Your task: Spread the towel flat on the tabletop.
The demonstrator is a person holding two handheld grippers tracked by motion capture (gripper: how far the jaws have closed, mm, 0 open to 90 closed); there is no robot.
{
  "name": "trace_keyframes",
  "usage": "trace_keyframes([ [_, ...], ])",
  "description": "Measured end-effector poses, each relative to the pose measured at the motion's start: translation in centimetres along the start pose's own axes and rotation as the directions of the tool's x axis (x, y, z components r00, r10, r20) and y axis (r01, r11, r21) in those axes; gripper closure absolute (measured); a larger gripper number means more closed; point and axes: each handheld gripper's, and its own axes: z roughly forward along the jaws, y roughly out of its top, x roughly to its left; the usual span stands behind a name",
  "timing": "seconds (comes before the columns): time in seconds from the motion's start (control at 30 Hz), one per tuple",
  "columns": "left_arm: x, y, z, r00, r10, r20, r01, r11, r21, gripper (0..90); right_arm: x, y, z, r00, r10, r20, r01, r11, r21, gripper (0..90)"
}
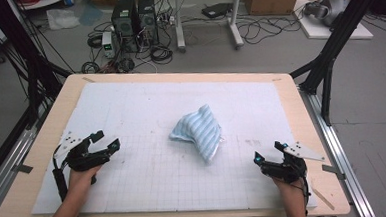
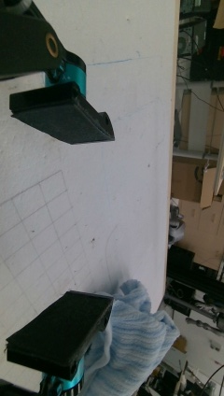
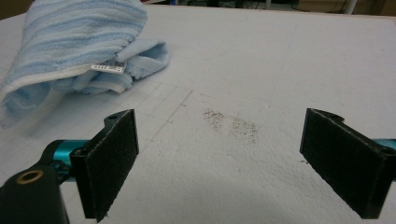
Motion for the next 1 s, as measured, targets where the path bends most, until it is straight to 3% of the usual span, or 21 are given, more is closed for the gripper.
trace_keyframes([
  [0.17,0.2,0.0,-0.6,0.9996,-0.028,0.001,0.028,0.9995,-0.014,18.0,0.2,0.0,-0.2,0.9999,-0.010,-0.003,0.010,1.000,-0.011,10.7],
  [0.3,0.4,0.2,-0.6,0.9974,-0.063,0.034,0.064,0.9980,-0.005,18.6,0.1,0.2,0.1,0.9995,0.029,-0.012,-0.029,0.999,0.023,10.7],
  [0.37,0.2,0.4,-0.6,0.9976,-0.057,0.040,0.057,0.9982,-0.014,16.4,0.1,0.4,0.3,0.9987,0.047,-0.021,-0.047,0.999,0.024,10.8],
  [0.4,0.2,0.5,-0.6,0.9970,-0.053,0.056,0.054,0.9985,-0.011,16.1,0.1,0.6,0.3,0.9949,0.093,-0.039,-0.093,0.996,0.020,10.8],
  [0.47,0.1,0.5,-0.6,0.9952,-0.048,0.085,0.048,0.9988,0.001,16.2,0.2,0.7,0.4,0.9903,0.127,-0.057,-0.126,0.992,0.009,10.8],
  [0.57,0.2,0.5,-0.4,0.9943,-0.034,0.101,0.032,0.9993,0.020,16.1,0.3,0.9,0.6,0.9892,0.127,-0.073,-0.127,0.992,0.008,10.7],
  [0.73,0.0,0.4,-0.4,0.9925,-0.026,0.119,0.023,0.9995,0.022,16.1,1.4,1.7,0.9,0.9859,0.103,-0.132,-0.102,0.995,0.014,10.7],
  [0.77,-0.1,0.4,-0.4,0.9926,-0.023,0.119,0.021,0.9995,0.023,16.9,2.3,2.4,1.1,0.9804,0.109,-0.164,-0.110,0.994,0.006,10.7],
  [0.87,-0.3,0.4,-0.6,0.9938,-0.009,0.110,0.006,0.9996,0.026,16.9,4.1,3.5,1.5,0.9763,0.077,-0.202,-0.078,0.997,0.002,10.6],
  [0.9,-0.3,0.4,-0.6,0.9938,-0.009,0.110,0.006,0.9996,0.026,16.9,4.1,3.5,1.5,0.9763,0.077,-0.202,-0.078,0.997,0.002,10.6],
  [0.93,-0.3,0.3,-0.6,0.9936,-0.013,0.112,0.009,0.9995,0.030,16.9,5.4,4.2,2.1,0.9712,0.026,-0.237,-0.027,1.000,-0.001,10.6],
  [1.0,-0.4,0.3,-0.6,0.9929,-0.021,0.117,0.017,0.9994,0.031,16.9,6.6,4.7,2.8,0.9645,-0.017,-0.263,0.019,1.000,0.007,10.6],
])
